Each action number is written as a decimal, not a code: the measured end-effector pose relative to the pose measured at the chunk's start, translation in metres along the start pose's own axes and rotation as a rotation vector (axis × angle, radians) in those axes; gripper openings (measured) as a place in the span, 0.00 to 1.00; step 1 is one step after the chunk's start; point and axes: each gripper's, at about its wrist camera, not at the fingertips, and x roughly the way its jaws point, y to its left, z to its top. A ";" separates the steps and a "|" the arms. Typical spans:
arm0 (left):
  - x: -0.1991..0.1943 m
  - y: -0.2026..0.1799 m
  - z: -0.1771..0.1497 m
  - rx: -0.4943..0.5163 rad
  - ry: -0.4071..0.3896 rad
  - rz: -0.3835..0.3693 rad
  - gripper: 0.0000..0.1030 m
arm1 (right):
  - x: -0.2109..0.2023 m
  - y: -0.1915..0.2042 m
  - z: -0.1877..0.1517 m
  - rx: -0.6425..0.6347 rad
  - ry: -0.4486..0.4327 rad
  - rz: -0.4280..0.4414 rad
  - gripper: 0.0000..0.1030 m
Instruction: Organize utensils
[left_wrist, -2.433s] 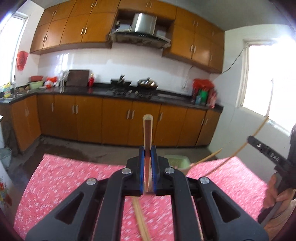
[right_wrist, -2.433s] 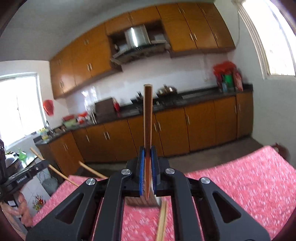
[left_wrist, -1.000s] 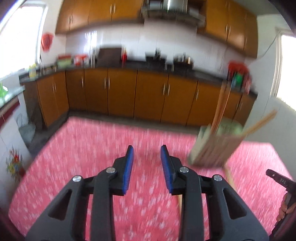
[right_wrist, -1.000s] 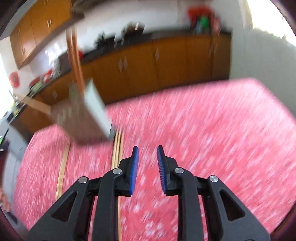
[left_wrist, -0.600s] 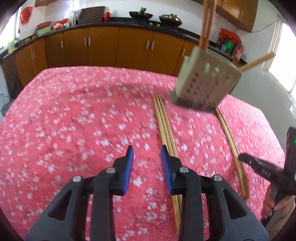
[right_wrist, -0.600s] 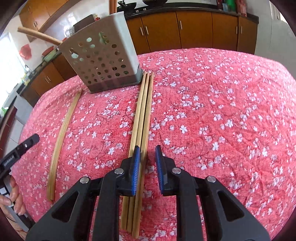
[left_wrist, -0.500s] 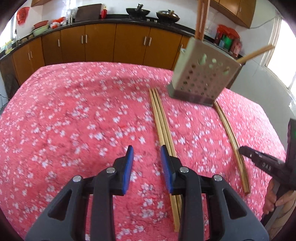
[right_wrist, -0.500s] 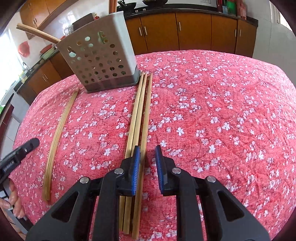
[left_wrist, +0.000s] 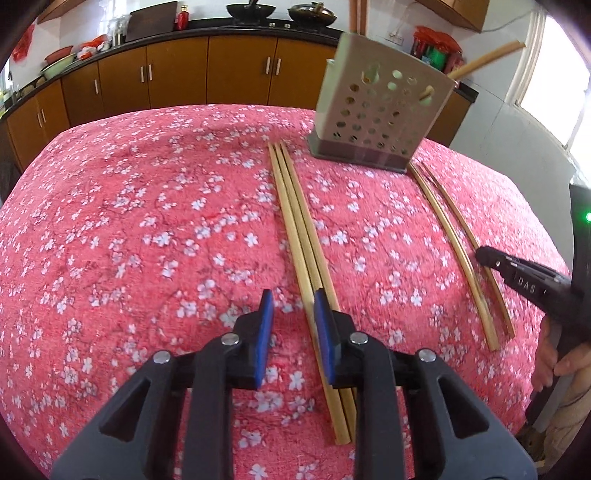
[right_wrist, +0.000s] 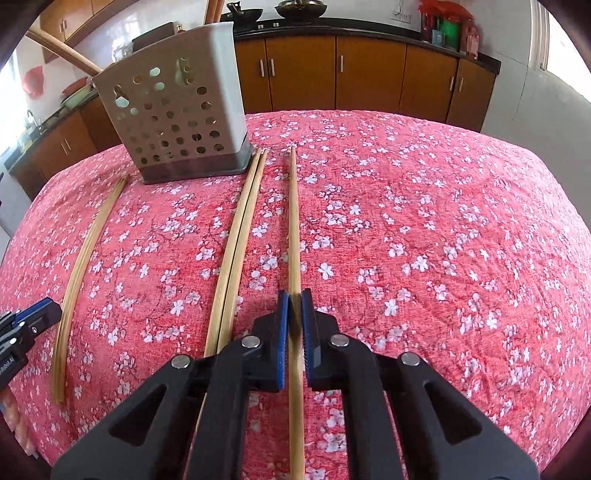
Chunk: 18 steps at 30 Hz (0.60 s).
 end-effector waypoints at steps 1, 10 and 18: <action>0.000 -0.001 0.000 0.006 -0.003 0.007 0.23 | 0.000 -0.001 0.000 0.004 -0.001 0.002 0.08; 0.002 -0.008 -0.005 0.060 0.004 0.091 0.21 | -0.009 -0.006 -0.009 0.009 -0.003 0.021 0.08; 0.011 0.024 0.017 -0.014 -0.007 0.160 0.09 | -0.015 -0.014 -0.016 0.007 -0.031 -0.007 0.08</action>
